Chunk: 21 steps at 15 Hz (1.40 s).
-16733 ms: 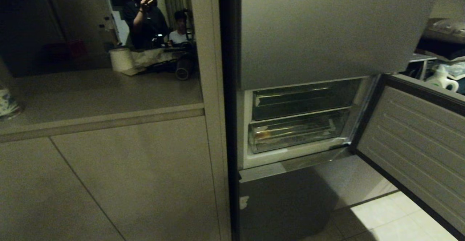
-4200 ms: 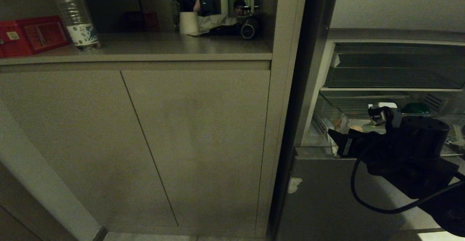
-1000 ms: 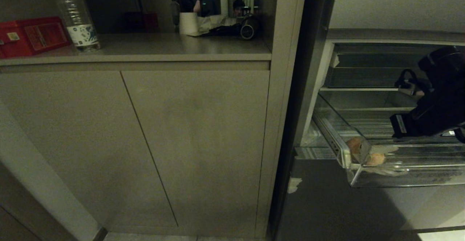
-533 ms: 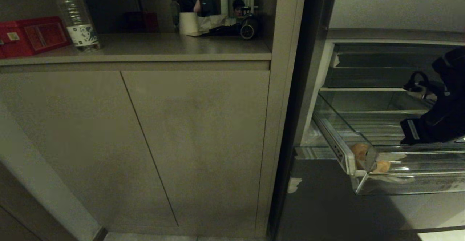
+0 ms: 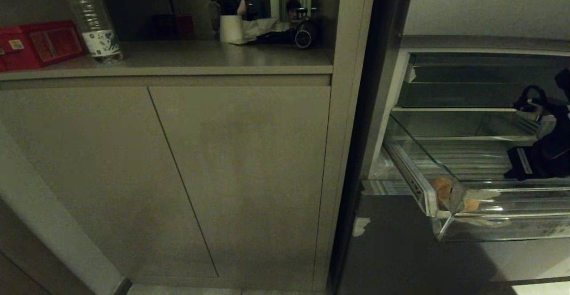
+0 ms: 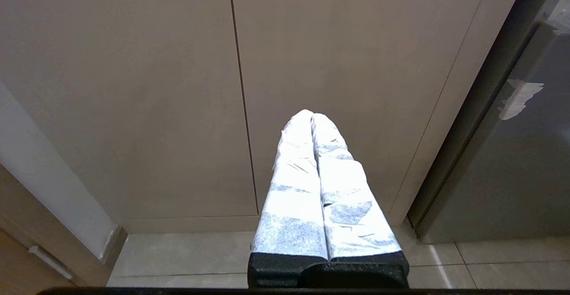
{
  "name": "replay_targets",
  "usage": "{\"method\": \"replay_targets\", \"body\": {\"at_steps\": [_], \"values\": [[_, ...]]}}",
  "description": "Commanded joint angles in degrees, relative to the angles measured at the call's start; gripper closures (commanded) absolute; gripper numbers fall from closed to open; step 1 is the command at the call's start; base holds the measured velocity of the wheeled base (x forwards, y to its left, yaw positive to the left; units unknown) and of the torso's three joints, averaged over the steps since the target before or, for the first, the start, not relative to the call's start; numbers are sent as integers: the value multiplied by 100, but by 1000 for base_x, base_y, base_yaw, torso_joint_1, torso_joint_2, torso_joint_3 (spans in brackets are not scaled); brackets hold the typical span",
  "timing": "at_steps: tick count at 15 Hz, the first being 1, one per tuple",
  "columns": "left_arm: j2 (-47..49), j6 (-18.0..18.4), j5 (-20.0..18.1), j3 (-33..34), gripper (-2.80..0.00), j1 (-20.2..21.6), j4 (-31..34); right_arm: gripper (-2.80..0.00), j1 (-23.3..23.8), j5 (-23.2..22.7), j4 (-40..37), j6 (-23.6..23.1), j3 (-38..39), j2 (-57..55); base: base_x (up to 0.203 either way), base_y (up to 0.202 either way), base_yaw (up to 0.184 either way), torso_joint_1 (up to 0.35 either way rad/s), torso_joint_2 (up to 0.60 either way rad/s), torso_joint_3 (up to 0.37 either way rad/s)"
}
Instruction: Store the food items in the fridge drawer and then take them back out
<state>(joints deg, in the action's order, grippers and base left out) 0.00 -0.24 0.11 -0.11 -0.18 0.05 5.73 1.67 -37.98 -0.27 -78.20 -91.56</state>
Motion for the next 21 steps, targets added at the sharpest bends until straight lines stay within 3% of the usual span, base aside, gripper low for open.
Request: {"method": "replay_targets", "body": {"at_steps": [1,9,13,21], "values": [[9,-2,-2,-1,0,1,4,0,7,-14,442,4,-311,-362,0,0,0,0,0,0],[9,-2,1,-5,0,1,-1,0,601,5,608,-5,-1251,-937,0,0,0,0,0,0],[9,-2,-2,2,0,1,4,0,855,-59,608,-29,-999,-189,0,0,0,0,0,0],[9,-2,-2,-2,0,1,3,0,1618,-500,625,-702,388,1298,0,0,0,0,0,0]]}}
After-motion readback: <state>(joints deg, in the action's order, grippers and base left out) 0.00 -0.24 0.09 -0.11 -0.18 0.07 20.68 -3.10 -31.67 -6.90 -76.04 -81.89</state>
